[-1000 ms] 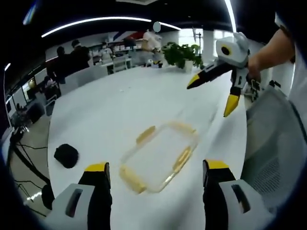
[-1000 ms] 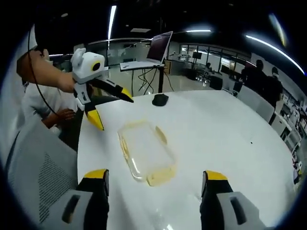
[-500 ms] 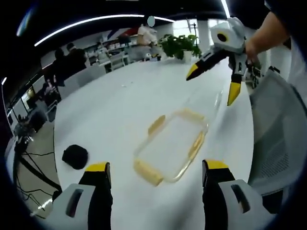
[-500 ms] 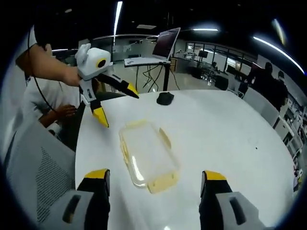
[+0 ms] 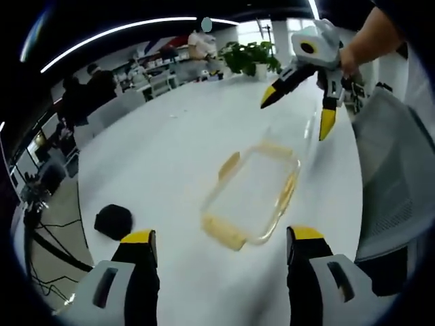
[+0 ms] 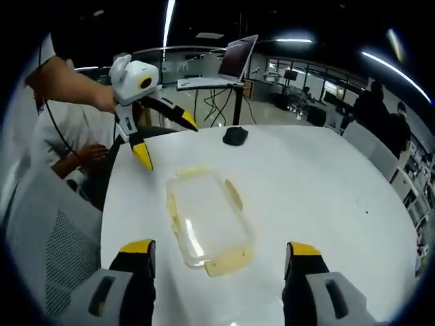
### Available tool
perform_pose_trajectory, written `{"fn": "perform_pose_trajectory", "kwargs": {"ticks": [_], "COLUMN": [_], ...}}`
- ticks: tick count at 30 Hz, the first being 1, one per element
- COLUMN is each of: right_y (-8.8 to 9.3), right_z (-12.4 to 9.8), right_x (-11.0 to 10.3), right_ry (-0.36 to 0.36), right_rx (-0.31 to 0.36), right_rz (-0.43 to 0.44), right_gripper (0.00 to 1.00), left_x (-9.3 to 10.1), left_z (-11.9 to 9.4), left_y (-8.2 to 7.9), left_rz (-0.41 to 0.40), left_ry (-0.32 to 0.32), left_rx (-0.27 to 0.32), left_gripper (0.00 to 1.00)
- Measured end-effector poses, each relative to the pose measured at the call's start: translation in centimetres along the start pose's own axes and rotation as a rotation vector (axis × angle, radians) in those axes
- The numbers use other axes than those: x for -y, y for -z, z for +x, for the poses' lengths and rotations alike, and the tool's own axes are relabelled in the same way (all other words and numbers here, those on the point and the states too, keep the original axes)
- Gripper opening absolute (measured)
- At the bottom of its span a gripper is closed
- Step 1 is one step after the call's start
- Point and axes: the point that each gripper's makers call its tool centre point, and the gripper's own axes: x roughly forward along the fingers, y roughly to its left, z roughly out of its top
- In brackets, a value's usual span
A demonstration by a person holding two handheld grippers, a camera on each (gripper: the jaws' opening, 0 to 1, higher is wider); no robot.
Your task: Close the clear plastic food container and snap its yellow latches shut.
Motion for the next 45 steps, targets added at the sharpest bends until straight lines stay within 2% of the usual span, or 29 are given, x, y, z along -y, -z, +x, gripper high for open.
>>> {"fn": "perform_pose_trajectory", "kwargs": {"ticks": [3,8,10,13,20,23,26,38,43,45], "right_y": [0.0,-0.9,-0.8,-0.5,0.2,0.5,0.7,1.0,1.3,1.2], "right_z": [0.2,0.7,1.1,1.5,2.2,2.4,2.4,2.4,2.9,3.0], "right_x": [0.0,-0.1,-0.2,-0.3,-0.1,0.0,0.5,1.0,0.9,0.9], "right_ry": [-0.014,-0.037,-0.050,-0.076,-0.105,-0.116,-0.115,-0.127,-0.156,-0.171], "right_rx": [-0.005,-0.001,-0.016,-0.036,-0.060,-0.073,-0.080,-0.127,-0.150,-0.140], "right_rz": [-0.003,-0.005,-0.029,-0.062,-0.084,-0.090,-0.090,-0.141,-0.184,-0.171], "right_gripper": [0.76,0.75,0.75,0.74,0.74,0.74,0.74,0.73,0.73,0.72], "left_x": [-0.4,-0.5,-0.4,-0.3,0.3,0.1,-0.3,0.2,0.5,0.2], "left_z": [0.0,0.3,0.6,1.1,1.6,1.6,1.6,2.6,3.0,3.3], "left_y": [0.4,0.3,0.7,1.2,2.2,2.4,1.9,2.5,2.8,2.9], "left_rz": [0.028,0.089,0.142,0.178,0.228,0.247,0.246,0.289,0.307,0.324], "left_ry": [0.007,0.056,0.084,0.121,0.199,0.204,0.201,0.248,0.278,0.272], "left_rx": [-0.025,-0.052,-0.076,-0.110,-0.164,-0.182,-0.175,-0.204,-0.226,-0.227], "left_gripper": [0.77,0.77,0.76,0.76,0.74,0.73,0.73,0.72,0.71,0.73]}}
